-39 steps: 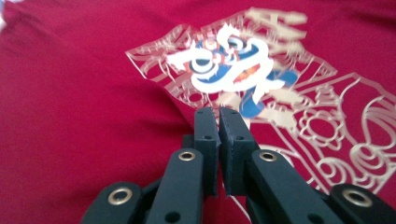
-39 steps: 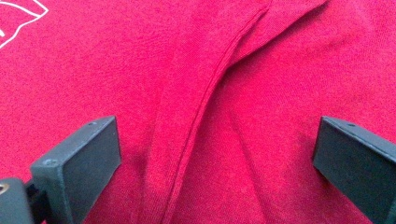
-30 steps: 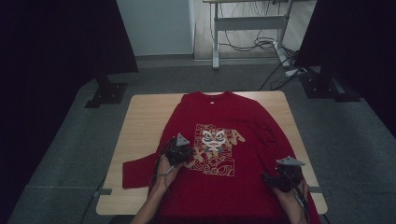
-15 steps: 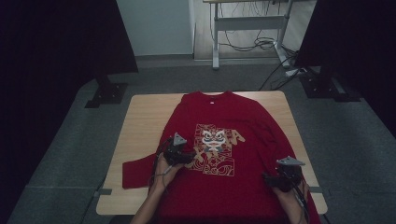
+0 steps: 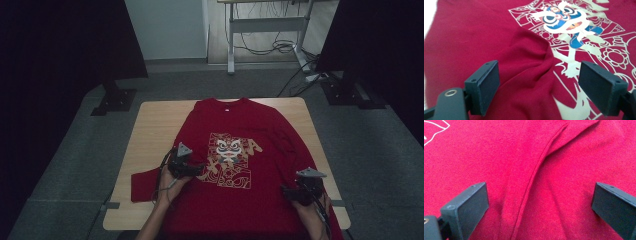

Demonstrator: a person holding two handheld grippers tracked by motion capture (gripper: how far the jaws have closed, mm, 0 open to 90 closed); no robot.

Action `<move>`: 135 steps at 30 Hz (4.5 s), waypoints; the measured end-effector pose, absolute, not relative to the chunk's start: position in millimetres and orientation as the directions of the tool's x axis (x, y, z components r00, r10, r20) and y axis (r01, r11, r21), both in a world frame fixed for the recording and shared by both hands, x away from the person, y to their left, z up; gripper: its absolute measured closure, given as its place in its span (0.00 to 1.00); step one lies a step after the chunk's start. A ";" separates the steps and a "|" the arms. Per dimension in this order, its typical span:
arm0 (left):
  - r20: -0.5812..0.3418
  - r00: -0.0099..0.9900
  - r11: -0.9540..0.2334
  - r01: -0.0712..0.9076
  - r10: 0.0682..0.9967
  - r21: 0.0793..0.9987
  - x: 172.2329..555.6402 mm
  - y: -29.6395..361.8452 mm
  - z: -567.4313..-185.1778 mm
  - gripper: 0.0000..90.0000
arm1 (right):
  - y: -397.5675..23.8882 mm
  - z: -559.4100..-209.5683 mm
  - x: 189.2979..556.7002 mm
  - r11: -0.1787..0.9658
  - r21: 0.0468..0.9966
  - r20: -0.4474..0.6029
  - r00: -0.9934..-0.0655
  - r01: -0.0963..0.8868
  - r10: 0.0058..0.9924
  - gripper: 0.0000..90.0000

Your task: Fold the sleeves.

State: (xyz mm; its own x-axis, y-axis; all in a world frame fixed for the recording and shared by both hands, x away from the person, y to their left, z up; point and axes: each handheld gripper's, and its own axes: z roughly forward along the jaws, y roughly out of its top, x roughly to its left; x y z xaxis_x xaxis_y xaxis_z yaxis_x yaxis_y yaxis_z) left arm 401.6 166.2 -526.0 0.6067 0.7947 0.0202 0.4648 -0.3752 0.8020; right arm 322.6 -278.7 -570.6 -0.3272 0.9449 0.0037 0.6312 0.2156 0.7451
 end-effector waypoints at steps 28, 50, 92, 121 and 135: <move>0.004 0.475 -0.276 0.505 0.880 0.818 360.3 273.1 -518.6 0.21 | -278.7 -570.6 322.7 0.216 0.745 0.003 -0.327 0.631 0.945 0.01; 0.043 0.360 -0.253 0.560 0.932 0.789 341.7 325.3 -558.6 0.54 | -278.5 -570.5 322.5 0.216 0.745 0.004 -0.327 0.631 0.945 0.01; -0.084 0.878 -0.362 0.280 0.472 0.889 247.1 198.1 -511.0 0.95 | -278.2 -570.7 321.4 0.220 0.745 0.002 -0.332 0.629 0.943 0.01; -0.006 0.866 -0.476 0.280 0.500 0.833 273.6 145.4 -523.3 0.39 | -278.1 -570.7 321.3 0.221 0.745 0.003 -0.334 0.629 0.942 0.01; 0.004 0.843 -0.487 0.307 0.538 0.818 309.4 133.7 -521.5 0.30 | -278.2 -570.7 321.4 0.221 0.745 0.003 -0.335 0.629 0.942 0.01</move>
